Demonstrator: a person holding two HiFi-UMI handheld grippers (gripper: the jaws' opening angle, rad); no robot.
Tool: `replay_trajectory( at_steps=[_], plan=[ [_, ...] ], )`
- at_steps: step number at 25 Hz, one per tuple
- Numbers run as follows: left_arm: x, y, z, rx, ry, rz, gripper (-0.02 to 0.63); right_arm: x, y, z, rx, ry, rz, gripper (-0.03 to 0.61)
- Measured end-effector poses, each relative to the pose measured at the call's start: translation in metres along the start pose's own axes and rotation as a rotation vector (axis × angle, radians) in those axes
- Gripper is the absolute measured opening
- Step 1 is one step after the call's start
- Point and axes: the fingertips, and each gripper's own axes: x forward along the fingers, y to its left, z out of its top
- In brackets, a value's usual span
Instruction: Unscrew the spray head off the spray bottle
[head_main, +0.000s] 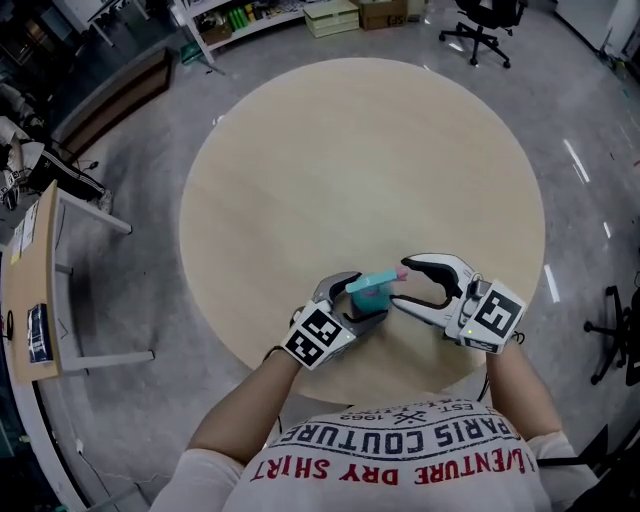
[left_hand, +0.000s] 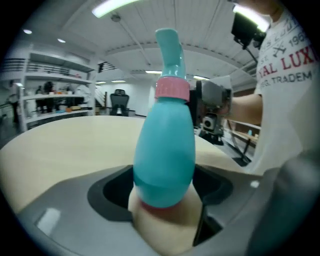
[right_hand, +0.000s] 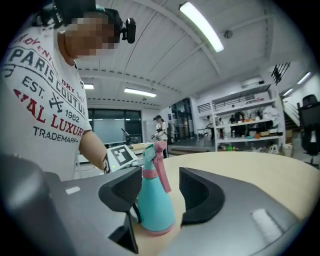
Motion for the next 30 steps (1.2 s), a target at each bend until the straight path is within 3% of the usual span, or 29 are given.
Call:
replay_trajectory(
  at_steps=[3, 6, 11, 14, 16, 18, 24, 27, 30],
  plan=[
    [0.000, 0.012, 0.001, -0.131, -0.018, 0.187, 0.364, -0.011, 0.004, 0.003, 0.008, -0.020, -0.036, 0.199],
    [0.000, 0.012, 0.001, -0.196, -0.025, 0.285, 0.364, 0.000, 0.021, -0.003, -0.008, 0.005, -0.024, 0.193],
    [0.005, 0.002, 0.002, -0.178, -0.007, 0.361, 0.364, 0.023, 0.021, -0.010, -0.009, 0.020, -0.097, 0.171],
    [0.006, 0.001, 0.003, -0.192, -0.010, 0.363, 0.364, 0.025, 0.017, -0.009, -0.005, 0.001, -0.100, 0.133],
    [0.009, -0.001, 0.005, -0.150, -0.009, 0.321, 0.364, 0.021, 0.015, -0.009, -0.026, 0.014, -0.071, 0.130],
    [0.013, -0.006, 0.005, -0.073, -0.007, 0.225, 0.364, 0.016, 0.016, -0.011, -0.056, 0.035, -0.016, 0.129],
    [0.010, -0.029, -0.002, 0.242, 0.075, -0.265, 0.364, 0.010, 0.028, -0.015, -0.094, 0.102, 0.236, 0.128],
    [0.009, -0.032, -0.003, 0.293, 0.123, -0.322, 0.364, 0.010, 0.029, -0.011, -0.081, 0.101, 0.257, 0.130],
    [0.011, -0.028, 0.002, 0.243, 0.106, -0.244, 0.364, 0.009, 0.026, -0.009, -0.054, 0.078, 0.185, 0.137]
  ],
)
